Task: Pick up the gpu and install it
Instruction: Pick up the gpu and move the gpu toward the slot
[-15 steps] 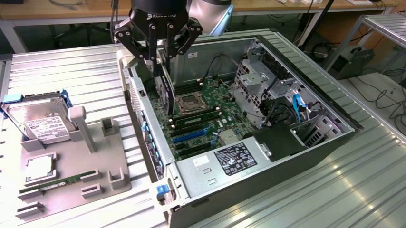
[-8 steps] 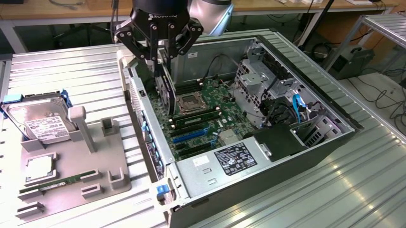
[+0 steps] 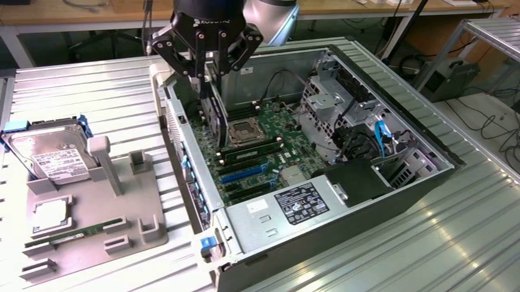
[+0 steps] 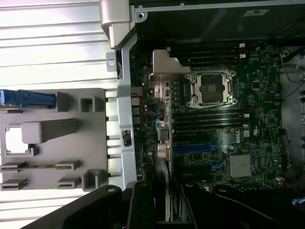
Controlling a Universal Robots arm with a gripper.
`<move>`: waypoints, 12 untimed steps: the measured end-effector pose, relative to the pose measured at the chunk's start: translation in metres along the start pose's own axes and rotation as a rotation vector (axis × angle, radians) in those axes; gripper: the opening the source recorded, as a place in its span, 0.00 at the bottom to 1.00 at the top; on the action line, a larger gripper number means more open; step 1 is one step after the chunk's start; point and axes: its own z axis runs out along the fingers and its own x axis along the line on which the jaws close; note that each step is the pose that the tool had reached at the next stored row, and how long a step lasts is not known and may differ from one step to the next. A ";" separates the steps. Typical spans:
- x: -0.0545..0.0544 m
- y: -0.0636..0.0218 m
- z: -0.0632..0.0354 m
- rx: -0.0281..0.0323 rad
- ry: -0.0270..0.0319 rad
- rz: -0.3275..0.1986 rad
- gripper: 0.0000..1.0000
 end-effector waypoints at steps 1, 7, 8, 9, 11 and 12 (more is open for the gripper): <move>-0.001 0.0001 0.0002 0.0000 0.0000 0.000 0.26; -0.004 0.0002 0.0009 0.0000 0.0000 0.000 0.26; -0.005 0.0003 0.0011 0.0000 0.0000 0.000 0.26; -0.005 0.0003 0.0012 0.0000 0.0000 0.000 0.26; -0.006 0.0004 0.0015 0.0001 0.0000 0.000 0.26; -0.007 0.0004 0.0016 0.0000 0.0000 0.000 0.26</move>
